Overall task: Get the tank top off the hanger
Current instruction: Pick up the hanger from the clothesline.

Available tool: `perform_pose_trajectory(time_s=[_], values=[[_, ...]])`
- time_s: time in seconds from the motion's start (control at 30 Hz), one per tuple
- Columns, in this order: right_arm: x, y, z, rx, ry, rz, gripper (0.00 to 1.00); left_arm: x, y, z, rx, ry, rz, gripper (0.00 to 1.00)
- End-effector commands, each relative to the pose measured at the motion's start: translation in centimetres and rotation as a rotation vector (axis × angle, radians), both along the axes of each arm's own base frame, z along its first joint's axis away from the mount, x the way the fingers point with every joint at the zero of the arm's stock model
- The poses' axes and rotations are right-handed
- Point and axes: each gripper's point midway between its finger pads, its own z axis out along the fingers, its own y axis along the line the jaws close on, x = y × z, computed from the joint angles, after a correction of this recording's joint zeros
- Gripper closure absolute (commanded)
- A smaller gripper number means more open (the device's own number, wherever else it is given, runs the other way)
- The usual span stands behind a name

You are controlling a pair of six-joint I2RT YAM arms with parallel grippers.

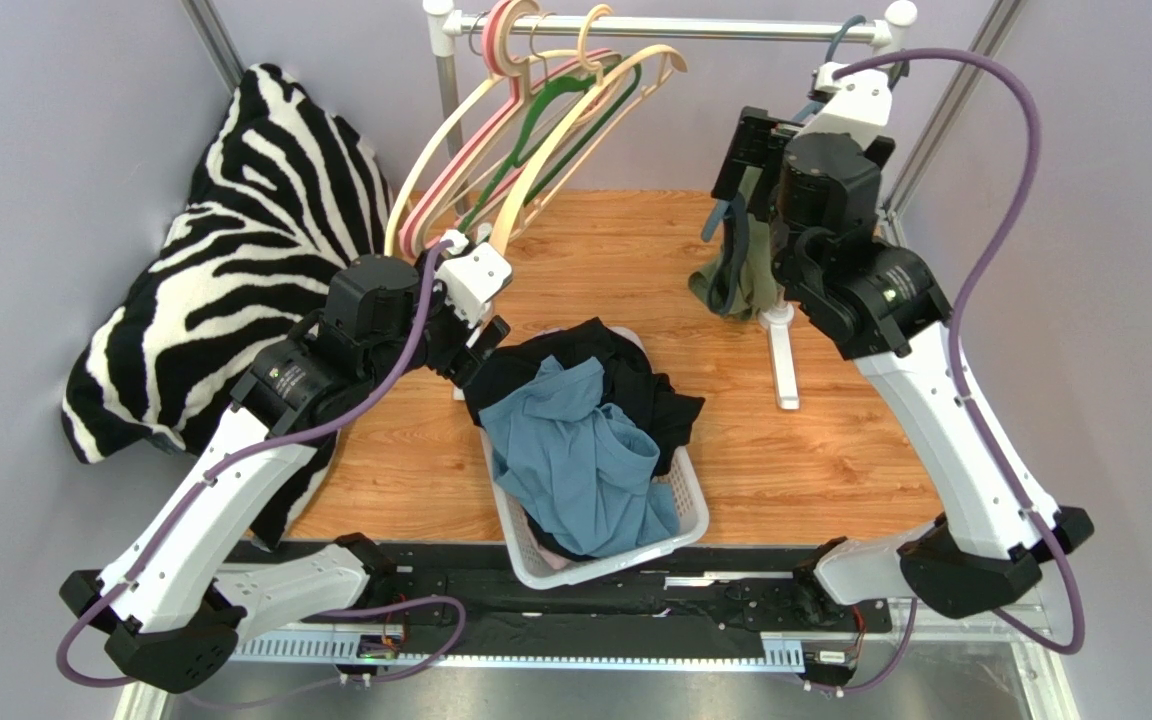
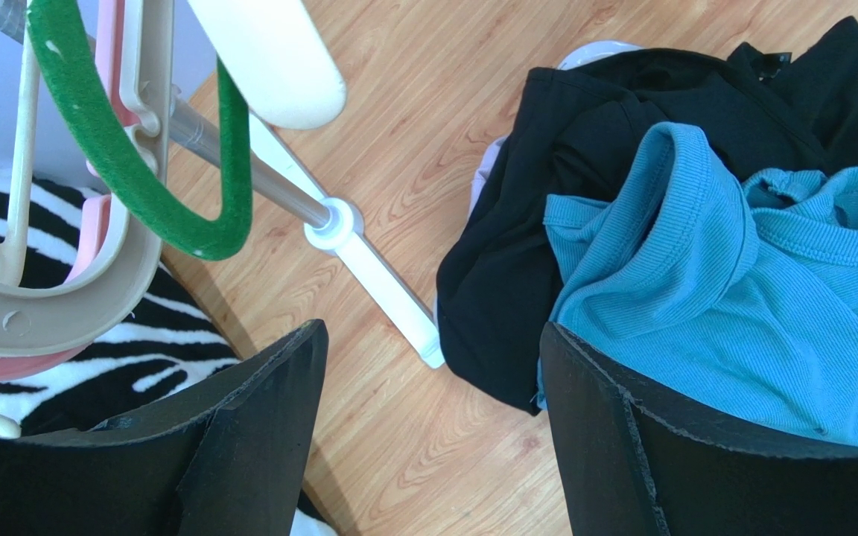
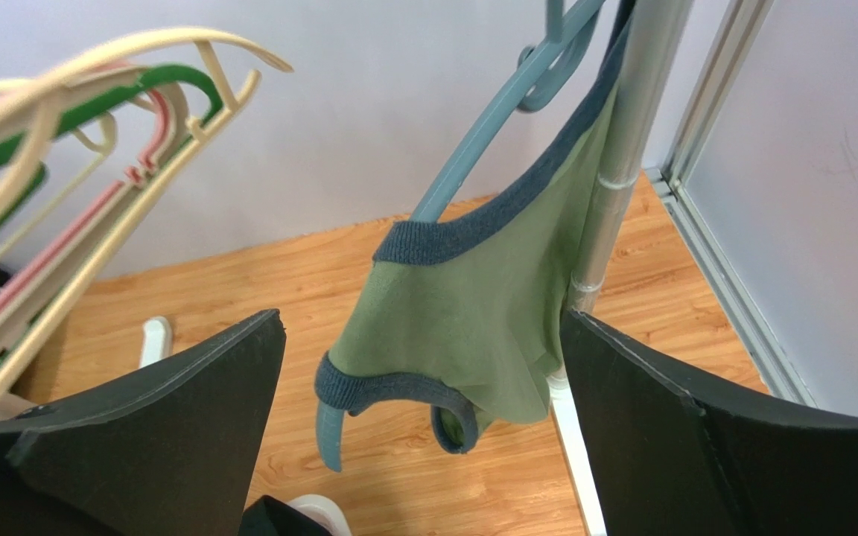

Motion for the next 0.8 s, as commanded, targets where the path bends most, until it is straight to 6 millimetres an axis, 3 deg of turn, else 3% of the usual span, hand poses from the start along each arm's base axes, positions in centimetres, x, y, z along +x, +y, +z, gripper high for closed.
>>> perform_pose_trajectory(time_s=[0.0,0.2,0.3,0.33,0.37,0.47,0.67,0.7,0.77], values=[[1.6,0.8,-3.3,-0.031,0.079,-0.03,0.0,0.1,-0.2,0.9,-0.042,-0.017,0.005,0.22],[2.9,1.3,-5.6,-0.075,0.131,-0.071,0.0,0.0,0.0,0.7,-0.044,-0.016,0.008,0.22],[2.3,0.7,-5.4,-0.079,0.115,-0.082,0.0,0.0,0.1,0.4,-0.039,-0.014,0.011,0.22],[2.2,0.6,-6.1,-0.088,0.123,-0.08,0.0,0.0,0.1,0.3,-0.038,-0.015,0.01,0.22],[1.4,-0.1,-5.4,-0.08,0.1,-0.085,0.0,0.0,0.2,0.0,-0.036,-0.009,0.012,0.22],[0.6,-0.9,-4.8,-0.081,0.072,-0.087,0.07,0.0,-0.1,-0.1,-0.041,-0.003,0.004,0.23],[-0.3,-2.1,-4.6,-0.12,0.07,-0.101,0.36,0.0,-0.2,0.1,-0.048,0.002,0.0,0.23],[-0.3,-2.2,-4.6,-0.121,0.07,-0.1,0.44,-0.1,-0.2,0.0,-0.046,0.005,-0.002,0.23],[0.0,-2.5,-4.4,-0.12,0.068,-0.105,0.5,-0.1,-0.3,0.1,-0.048,0.005,-0.006,0.24]])
